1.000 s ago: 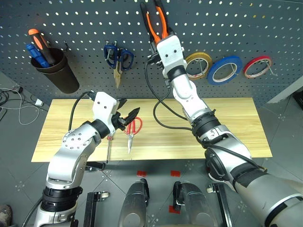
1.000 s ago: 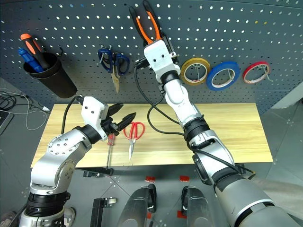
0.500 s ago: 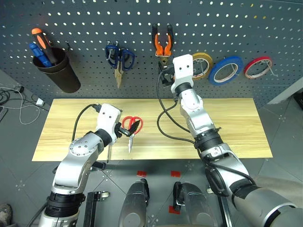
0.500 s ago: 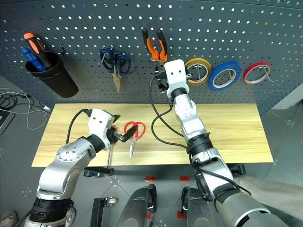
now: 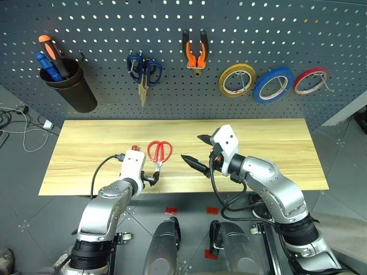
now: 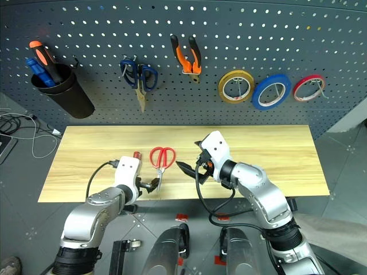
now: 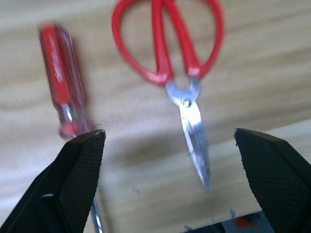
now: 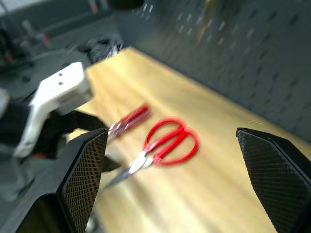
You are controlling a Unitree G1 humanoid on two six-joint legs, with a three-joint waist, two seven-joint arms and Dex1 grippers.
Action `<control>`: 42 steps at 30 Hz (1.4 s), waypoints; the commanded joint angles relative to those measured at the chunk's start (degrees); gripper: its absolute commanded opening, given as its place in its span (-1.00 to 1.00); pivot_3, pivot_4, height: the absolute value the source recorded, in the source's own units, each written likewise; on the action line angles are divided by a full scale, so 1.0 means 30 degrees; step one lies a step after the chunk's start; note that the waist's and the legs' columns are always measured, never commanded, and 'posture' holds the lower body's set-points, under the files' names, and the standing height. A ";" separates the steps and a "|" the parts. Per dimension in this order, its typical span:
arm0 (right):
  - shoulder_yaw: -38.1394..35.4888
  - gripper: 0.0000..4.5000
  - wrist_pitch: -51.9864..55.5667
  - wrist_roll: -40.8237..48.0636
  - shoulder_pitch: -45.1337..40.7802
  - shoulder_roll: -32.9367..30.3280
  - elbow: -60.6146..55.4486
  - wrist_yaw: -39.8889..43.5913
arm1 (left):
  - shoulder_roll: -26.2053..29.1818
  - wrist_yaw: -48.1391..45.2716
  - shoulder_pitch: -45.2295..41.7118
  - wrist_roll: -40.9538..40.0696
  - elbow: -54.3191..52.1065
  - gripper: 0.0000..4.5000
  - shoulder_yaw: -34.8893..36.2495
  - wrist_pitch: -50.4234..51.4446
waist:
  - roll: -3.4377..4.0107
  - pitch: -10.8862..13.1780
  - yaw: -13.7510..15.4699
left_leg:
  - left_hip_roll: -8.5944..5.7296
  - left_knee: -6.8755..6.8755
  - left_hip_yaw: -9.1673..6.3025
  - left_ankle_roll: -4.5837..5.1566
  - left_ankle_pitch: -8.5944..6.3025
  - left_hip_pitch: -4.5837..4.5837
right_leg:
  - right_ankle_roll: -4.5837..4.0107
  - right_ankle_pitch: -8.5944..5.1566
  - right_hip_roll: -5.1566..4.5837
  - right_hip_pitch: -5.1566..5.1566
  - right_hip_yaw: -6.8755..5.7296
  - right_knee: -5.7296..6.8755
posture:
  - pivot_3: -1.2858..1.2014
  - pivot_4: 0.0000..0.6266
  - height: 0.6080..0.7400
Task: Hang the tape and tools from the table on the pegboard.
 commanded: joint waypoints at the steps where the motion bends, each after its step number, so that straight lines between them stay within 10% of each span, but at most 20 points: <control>1: -0.0001 1.00 0.0225 0.0563 -0.0054 -0.0057 -0.1330 0.0344 | -0.1205 0.1221 -0.0759 0.0684 0.0967 0.99 -0.0204 0.0176 | -0.0006 -0.0002 0.0010 | -0.0001 0.0009 -0.0001 -0.0017 0.0010 0.0000 | -0.0001 0.0001 0.0000 0.0004 0.0000 0.0001 | 0.06 0.04 1.00; 9: -0.0349 1.00 0.1585 0.2001 0.0315 -0.1076 -0.1674 0.1745 | -0.3774 0.2861 -0.2343 0.1486 0.4659 0.91 -0.0228 0.0235 | -0.0012 -0.0005 -0.0009 | -0.0012 0.0011 0.0005 -0.0047 0.0028 -0.0005 | -0.0073 0.0041 0.0000 0.0013 -0.0003 -0.0018 | 0.04 0.02 1.00; 23: -0.0604 1.00 0.1860 0.1829 -0.0204 -0.4209 -0.1749 0.3094 | -0.4124 0.2363 -0.4037 0.1332 0.7574 -0.87 0.0931 -0.0008 | 0.0003 -0.0053 -0.0037 | -0.0011 0.0037 -0.0008 -0.0007 0.0005 0.0074 | 0.0025 -0.0002 -0.0002 0.0117 -0.0023 -0.0012 | 0.01 -0.04 1.00; 31: -0.0724 1.00 0.1366 0.1447 0.0193 -0.5090 -0.2768 0.2699 | -0.4017 0.0790 -0.2732 0.0563 0.5002 -0.87 0.1341 -0.2102 | -0.0003 -0.0098 -0.0197 | -0.0006 0.0033 -0.0006 -0.0039 0.0022 0.0100 | 0.0025 -0.0002 -0.0003 0.0143 -0.0020 -0.0018 | 0.00 -0.08 1.00; 42: -0.1628 1.00 -0.2387 0.0123 0.2049 -0.2994 -0.6931 -0.0460 | -0.0014 0.0580 0.5972 0.4830 -0.4392 -0.87 0.0078 -1.1767 | -0.0028 -0.0094 -0.0491 | -0.0002 -0.0008 0.0002 -0.0021 0.0003 0.0035 | 0.0027 -0.0012 -0.0005 0.0075 -0.0011 -0.0070 | 0.01 -0.09 1.00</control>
